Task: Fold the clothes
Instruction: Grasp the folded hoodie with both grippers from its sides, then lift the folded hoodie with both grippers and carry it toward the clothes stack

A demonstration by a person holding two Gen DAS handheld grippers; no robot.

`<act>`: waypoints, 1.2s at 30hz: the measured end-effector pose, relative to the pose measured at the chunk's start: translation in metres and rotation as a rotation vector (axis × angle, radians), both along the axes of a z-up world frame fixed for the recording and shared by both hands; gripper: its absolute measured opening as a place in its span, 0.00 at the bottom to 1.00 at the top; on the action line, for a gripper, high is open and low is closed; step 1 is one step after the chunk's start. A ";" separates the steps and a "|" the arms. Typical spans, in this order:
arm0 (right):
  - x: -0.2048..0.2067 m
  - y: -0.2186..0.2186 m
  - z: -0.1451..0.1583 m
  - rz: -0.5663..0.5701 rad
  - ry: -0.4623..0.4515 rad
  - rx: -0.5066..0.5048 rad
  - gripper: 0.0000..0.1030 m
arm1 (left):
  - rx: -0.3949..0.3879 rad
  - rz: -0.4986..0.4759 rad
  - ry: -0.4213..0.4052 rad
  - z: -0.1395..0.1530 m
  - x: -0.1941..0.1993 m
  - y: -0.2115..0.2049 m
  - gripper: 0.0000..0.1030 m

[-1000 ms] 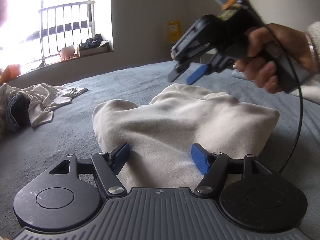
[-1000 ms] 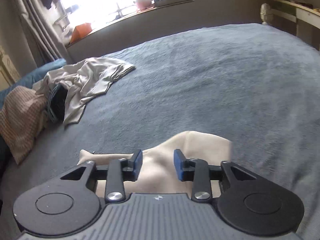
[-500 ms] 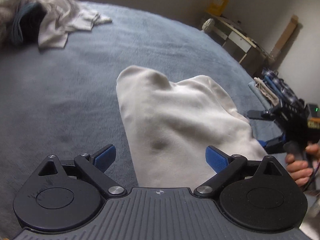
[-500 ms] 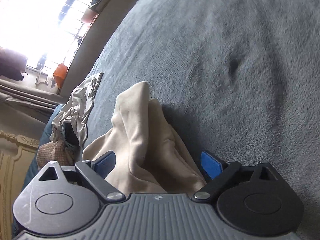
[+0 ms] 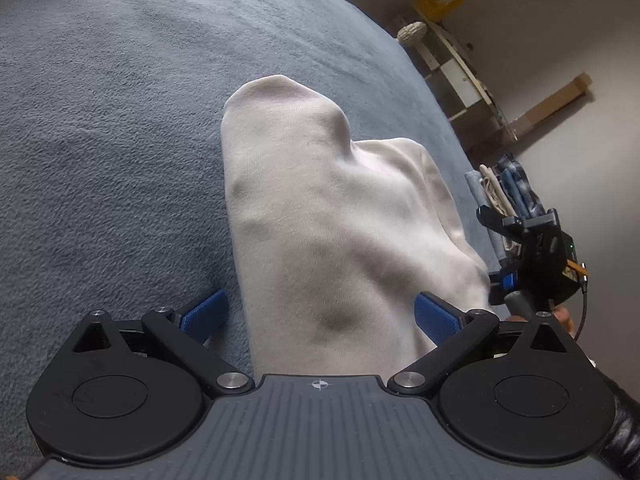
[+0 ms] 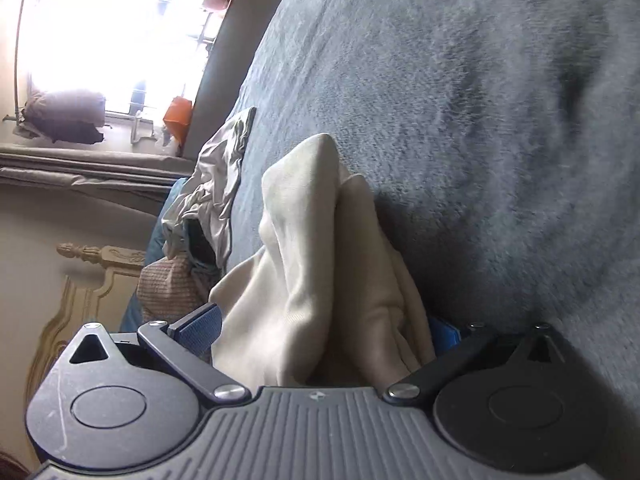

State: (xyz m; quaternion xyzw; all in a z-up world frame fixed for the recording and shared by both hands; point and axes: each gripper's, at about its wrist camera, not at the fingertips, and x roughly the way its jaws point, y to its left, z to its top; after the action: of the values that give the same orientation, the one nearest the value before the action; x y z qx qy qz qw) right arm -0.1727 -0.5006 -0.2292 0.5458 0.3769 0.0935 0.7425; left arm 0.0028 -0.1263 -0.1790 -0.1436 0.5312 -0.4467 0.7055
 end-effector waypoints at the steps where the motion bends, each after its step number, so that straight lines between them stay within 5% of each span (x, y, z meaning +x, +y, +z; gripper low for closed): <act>1: 0.007 0.003 0.000 0.025 -0.003 -0.002 1.00 | -0.004 0.005 0.001 -0.001 0.001 -0.003 0.97; 6: 0.021 0.017 0.005 0.168 -0.012 -0.044 1.00 | -0.012 -0.009 -0.006 -0.001 -0.003 -0.007 0.96; 10: 0.001 0.023 0.003 0.261 0.014 -0.030 0.90 | -0.036 -0.043 0.032 -0.003 -0.006 0.003 0.94; 12: -0.003 0.021 0.001 0.256 0.016 -0.023 0.87 | -0.026 -0.056 0.023 -0.003 -0.007 -0.002 0.94; 15: -0.003 0.026 0.006 0.244 0.011 -0.054 0.68 | -0.015 -0.042 0.034 -0.001 -0.006 -0.011 0.94; 23: -0.002 0.042 0.028 0.220 -0.010 -0.167 0.48 | -0.054 0.012 0.100 0.007 -0.004 -0.002 0.83; 36: -0.016 0.056 0.064 0.214 -0.034 -0.258 0.46 | -0.109 -0.006 0.090 0.031 -0.024 -0.001 0.83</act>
State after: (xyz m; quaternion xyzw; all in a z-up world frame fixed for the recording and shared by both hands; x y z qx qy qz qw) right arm -0.1883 -0.4447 -0.1652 0.4011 0.4292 0.1322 0.7984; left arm -0.0214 -0.1275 -0.1485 -0.2003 0.5378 -0.4702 0.6706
